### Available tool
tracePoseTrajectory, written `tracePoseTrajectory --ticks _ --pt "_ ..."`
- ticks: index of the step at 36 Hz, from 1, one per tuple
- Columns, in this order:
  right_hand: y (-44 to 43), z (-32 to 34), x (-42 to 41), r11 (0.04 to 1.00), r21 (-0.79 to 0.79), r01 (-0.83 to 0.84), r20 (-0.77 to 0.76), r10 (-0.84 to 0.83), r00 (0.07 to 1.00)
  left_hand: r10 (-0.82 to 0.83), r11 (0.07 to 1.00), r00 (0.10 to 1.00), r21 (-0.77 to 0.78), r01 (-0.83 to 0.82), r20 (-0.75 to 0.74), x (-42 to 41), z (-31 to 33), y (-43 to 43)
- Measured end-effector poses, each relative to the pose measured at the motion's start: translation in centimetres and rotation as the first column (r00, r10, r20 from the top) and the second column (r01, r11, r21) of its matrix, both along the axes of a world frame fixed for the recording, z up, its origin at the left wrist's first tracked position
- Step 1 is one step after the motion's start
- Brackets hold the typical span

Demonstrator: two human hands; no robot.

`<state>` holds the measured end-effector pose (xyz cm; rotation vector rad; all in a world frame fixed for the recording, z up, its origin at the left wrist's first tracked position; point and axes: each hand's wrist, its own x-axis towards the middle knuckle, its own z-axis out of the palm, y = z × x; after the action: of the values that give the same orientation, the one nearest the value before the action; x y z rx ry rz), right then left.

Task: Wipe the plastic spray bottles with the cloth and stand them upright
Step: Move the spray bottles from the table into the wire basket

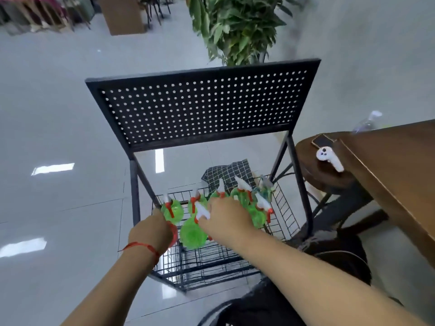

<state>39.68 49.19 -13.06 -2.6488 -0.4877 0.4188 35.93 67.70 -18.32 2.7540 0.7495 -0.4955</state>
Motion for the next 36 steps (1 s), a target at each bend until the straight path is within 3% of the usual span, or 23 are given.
tracePoseTrajectory --ticks 10,16,22,29,36 --pt "5.5 -7.3 1.8 0.998 -0.015 0.060 -0.101 -0.061 0.993 -0.058 0.998 0.998 -0.003 0.058 -0.020 1.4 -5.1 0.8" --pt "7.2 -8.3 3.0 0.997 -0.068 0.039 -0.139 -0.048 0.989 -0.140 0.989 0.990 0.045 0.141 -0.031 1.9 -6.9 1.5" --pt "8.2 -8.7 3.2 0.995 -0.097 0.016 -0.096 -0.025 0.995 -0.105 0.994 0.994 0.041 0.104 0.028 2.3 -6.9 0.9" --pt "8.0 -8.3 3.4 0.993 -0.110 -0.033 -0.112 0.020 0.993 -0.312 0.901 0.950 0.313 0.299 -0.009 1.3 -6.0 0.4" --pt "6.5 -5.9 3.2 0.997 -0.070 -0.031 -0.036 0.029 0.999 -0.227 0.963 0.972 0.162 0.213 0.069 0.7 -3.8 0.2"
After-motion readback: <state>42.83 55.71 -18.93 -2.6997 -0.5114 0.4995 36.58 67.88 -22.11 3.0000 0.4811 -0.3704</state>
